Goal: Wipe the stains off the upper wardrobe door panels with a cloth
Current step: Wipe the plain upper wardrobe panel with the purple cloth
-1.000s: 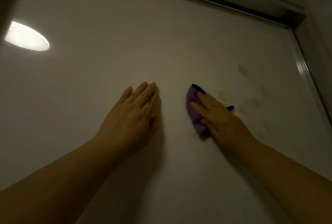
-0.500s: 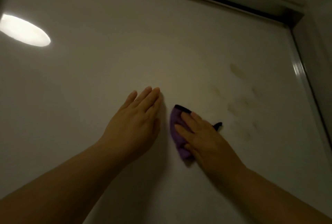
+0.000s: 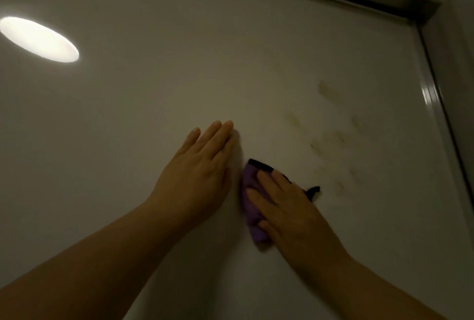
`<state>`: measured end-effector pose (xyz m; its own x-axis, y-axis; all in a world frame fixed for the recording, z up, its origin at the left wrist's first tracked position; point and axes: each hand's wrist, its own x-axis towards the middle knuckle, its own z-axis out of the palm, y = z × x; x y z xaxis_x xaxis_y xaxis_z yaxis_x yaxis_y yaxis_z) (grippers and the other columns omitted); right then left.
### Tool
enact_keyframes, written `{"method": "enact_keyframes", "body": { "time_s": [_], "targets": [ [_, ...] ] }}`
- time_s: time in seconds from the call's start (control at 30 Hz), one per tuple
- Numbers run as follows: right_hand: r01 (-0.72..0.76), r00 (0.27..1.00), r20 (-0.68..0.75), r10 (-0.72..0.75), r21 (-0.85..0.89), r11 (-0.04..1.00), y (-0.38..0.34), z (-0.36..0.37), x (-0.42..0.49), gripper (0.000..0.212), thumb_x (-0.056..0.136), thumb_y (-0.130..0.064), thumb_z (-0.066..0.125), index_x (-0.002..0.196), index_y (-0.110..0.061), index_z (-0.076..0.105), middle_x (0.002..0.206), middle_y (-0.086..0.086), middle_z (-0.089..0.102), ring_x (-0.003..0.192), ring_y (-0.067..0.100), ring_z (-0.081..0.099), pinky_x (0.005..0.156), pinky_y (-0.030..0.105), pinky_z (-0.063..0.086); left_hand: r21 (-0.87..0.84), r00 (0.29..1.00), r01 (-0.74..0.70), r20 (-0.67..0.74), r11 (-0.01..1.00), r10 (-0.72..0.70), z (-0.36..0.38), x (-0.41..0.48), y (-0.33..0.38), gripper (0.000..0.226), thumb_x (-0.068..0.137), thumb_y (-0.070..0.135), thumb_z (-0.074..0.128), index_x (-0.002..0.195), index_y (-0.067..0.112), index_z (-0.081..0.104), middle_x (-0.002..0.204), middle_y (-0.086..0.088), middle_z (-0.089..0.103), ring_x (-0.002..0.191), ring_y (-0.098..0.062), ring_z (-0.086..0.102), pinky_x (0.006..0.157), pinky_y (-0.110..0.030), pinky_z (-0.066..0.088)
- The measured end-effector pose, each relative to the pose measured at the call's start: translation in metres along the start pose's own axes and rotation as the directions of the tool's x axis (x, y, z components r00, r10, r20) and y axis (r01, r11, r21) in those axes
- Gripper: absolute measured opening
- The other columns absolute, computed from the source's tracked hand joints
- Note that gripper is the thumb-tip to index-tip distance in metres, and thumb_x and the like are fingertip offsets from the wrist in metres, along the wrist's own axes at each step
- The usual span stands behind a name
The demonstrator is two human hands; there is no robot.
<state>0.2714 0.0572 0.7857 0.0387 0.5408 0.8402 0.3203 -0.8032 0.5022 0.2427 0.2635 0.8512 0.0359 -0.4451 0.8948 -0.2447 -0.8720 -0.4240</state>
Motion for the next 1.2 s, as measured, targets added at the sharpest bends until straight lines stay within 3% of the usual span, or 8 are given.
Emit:
{"method": "enact_keyframes", "body": {
  "time_s": [0.2, 0.33, 0.57, 0.8, 0.87, 0.97, 1.1, 1.2],
  "targets": [
    [-0.23, 0.967, -0.116, 0.227, -0.013, 0.973, 0.07, -0.018, 0.009, 0.045, 0.092, -0.025, 0.041, 0.135, -0.013, 0.043, 0.149, 0.007, 0.028, 0.135, 0.023, 0.023, 0.107, 0.014, 0.007, 0.04, 0.999, -0.012, 0.052, 0.999, 0.01, -0.004, 0.0, 0.005, 0.058, 0.088, 0.031, 0.027, 0.14, 0.006, 0.035, 0.148, -0.01, 0.029, 0.136, -0.023, 0.023, 0.109, -0.045, 0.012],
    [-0.392, 0.898, -0.201, 0.391, 0.037, 0.919, 0.066, -0.021, 0.06, 0.045, 0.092, -0.016, 0.045, 0.135, -0.006, 0.042, 0.147, 0.014, 0.029, 0.135, 0.039, 0.028, 0.11, 0.037, 0.019, 0.055, 0.998, -0.013, 0.056, 0.998, 0.01, -0.004, 0.005, 0.001, 0.057, 0.089, 0.031, 0.027, 0.139, 0.006, 0.036, 0.148, -0.011, 0.03, 0.136, -0.025, 0.024, 0.108, -0.047, 0.011],
    [-0.007, 1.0, -0.03, 0.007, -0.009, 1.0, 0.051, -0.009, -0.003, 0.047, 0.087, -0.025, 0.041, 0.133, -0.016, 0.042, 0.149, 0.005, 0.031, 0.132, 0.026, 0.028, 0.112, 0.027, 0.012, 0.047, 0.998, -0.001, 0.059, 0.999, -0.002, 0.0, 0.009, 0.002, 0.057, 0.089, 0.031, 0.026, 0.141, 0.007, 0.034, 0.148, -0.009, 0.03, 0.136, -0.023, 0.023, 0.108, -0.047, 0.009],
    [-0.355, 0.899, -0.202, 0.389, 0.186, 0.916, 0.094, -0.029, 0.088, 0.048, 0.096, -0.018, 0.041, 0.142, -0.019, 0.03, 0.155, 0.002, 0.016, 0.14, 0.013, 0.014, 0.103, 0.001, 0.002, 0.04, 0.999, -0.011, 0.032, 0.999, 0.009, 0.001, 0.019, 0.003, 0.058, 0.088, 0.032, 0.028, 0.138, 0.006, 0.038, 0.146, -0.011, 0.033, 0.134, -0.026, 0.027, 0.107, -0.049, 0.015],
    [-0.356, 0.898, -0.224, 0.379, 0.136, 0.924, 0.08, -0.025, 0.112, 0.048, 0.093, -0.015, 0.041, 0.14, -0.012, 0.035, 0.152, 0.012, 0.024, 0.14, 0.026, 0.02, 0.114, 0.021, 0.013, 0.042, 1.0, -0.01, 0.019, 0.999, 0.009, 0.002, 0.023, 0.004, 0.057, 0.087, 0.031, 0.029, 0.138, 0.006, 0.039, 0.146, -0.011, 0.033, 0.134, -0.025, 0.028, 0.107, -0.049, 0.014],
    [-0.199, 0.953, -0.234, 0.192, -0.007, 0.98, 0.051, -0.007, 0.097, 0.049, 0.082, -0.014, 0.042, 0.13, -0.005, 0.048, 0.139, 0.021, 0.044, 0.125, 0.041, 0.043, 0.102, 0.047, 0.039, 0.04, 1.0, 0.003, 0.007, 0.999, -0.004, 0.003, 0.027, 0.003, 0.057, 0.089, 0.032, 0.028, 0.139, 0.007, 0.037, 0.146, -0.011, 0.032, 0.134, -0.024, 0.026, 0.108, -0.047, 0.015],
    [-0.06, 0.986, -0.154, 0.066, 0.045, 0.997, 0.078, -0.011, 0.039, 0.045, 0.089, -0.018, 0.039, 0.132, -0.009, 0.045, 0.142, 0.007, 0.036, 0.136, 0.017, 0.023, 0.111, 0.025, 0.013, 0.045, 1.0, -0.016, 0.026, 0.999, 0.015, 0.002, 0.028, 0.001, 0.059, 0.088, 0.034, 0.027, 0.14, 0.007, 0.035, 0.147, -0.01, 0.03, 0.136, -0.023, 0.023, 0.111, -0.035, 0.009],
    [-0.298, 0.934, -0.182, 0.308, 0.085, 0.951, 0.123, -0.028, 0.037, 0.045, 0.094, -0.01, 0.043, 0.138, -0.008, 0.037, 0.148, 0.011, 0.026, 0.139, 0.017, 0.016, 0.111, 0.02, 0.008, 0.038, 0.999, -0.026, 0.035, 0.999, 0.025, 0.001, 0.028, 0.0, 0.06, 0.087, 0.035, 0.027, 0.14, 0.007, 0.036, 0.148, -0.009, 0.029, 0.136, -0.023, 0.023, 0.109, -0.034, 0.008]
  ]
}}
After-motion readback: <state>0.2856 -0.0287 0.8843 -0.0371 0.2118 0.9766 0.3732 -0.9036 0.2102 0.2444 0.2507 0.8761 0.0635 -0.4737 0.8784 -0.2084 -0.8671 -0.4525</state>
